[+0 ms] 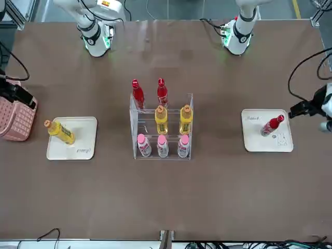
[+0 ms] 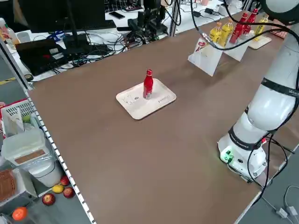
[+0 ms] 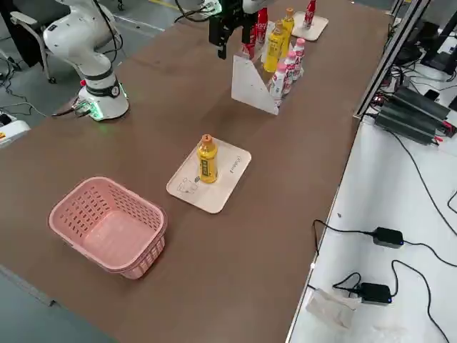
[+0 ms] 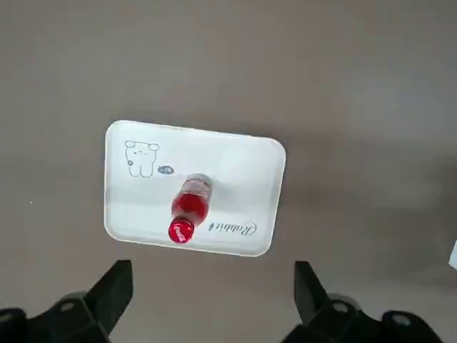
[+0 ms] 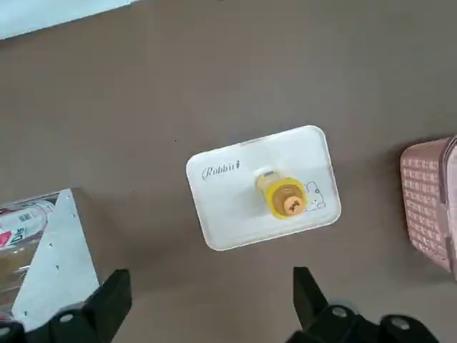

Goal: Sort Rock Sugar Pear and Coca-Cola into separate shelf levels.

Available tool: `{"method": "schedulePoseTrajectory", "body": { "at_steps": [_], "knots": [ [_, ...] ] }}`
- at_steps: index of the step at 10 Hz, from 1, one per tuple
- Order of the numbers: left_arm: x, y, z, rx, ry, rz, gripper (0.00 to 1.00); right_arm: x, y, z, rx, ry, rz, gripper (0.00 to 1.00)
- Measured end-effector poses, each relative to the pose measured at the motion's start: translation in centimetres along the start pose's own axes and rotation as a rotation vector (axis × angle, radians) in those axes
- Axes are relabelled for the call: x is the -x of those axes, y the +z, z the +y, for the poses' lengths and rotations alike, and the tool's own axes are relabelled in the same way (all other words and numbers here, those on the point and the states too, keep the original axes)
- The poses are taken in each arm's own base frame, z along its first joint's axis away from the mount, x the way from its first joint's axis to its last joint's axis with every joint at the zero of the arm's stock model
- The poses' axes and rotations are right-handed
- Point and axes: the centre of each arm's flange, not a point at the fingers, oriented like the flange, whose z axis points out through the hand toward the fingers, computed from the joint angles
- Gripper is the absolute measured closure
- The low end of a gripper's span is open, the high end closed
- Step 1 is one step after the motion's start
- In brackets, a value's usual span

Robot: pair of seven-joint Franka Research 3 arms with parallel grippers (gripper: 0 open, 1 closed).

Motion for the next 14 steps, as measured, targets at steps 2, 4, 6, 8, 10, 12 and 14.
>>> {"method": "schedulePoseTrajectory", "body": {
  "at_steps": [2,4,6,8,10,12,14],
  "knots": [
    [0.5,4.0,-1.4,-0.054,0.009,-0.014,0.00,-0.1,0.6,2.3,0.001,-0.066,-0.025,0.00],
    [1.3,8.1,-2.1,-0.075,0.024,-0.001,0.00,-0.8,3.9,4.1,-0.001,-0.099,-0.037,0.00],
    [2.5,11.3,-3.6,-0.073,0.018,0.029,0.00,-1.6,9.1,5.1,-0.002,-0.136,-0.022,0.00],
    [3.5,13.1,-4.2,-0.071,0.013,0.018,0.02,-1.6,14.4,6.2,-0.001,-0.206,-0.008,0.00],
    [3.8,14.0,-4.0,-0.069,0.017,0.007,0.04,-1.3,17.3,7.3,-0.001,-0.261,-0.016,0.00],
    [3.8,15.3,-4.0,-0.066,0.019,0.005,0.08,-1.2,19.2,8.4,0.000,-0.276,-0.018,0.00],
    [3.5,16.7,-4.0,-0.062,0.021,-0.001,0.10,-1.0,21.5,8.8,-0.018,-0.267,-0.029,0.00]
  ]
}}
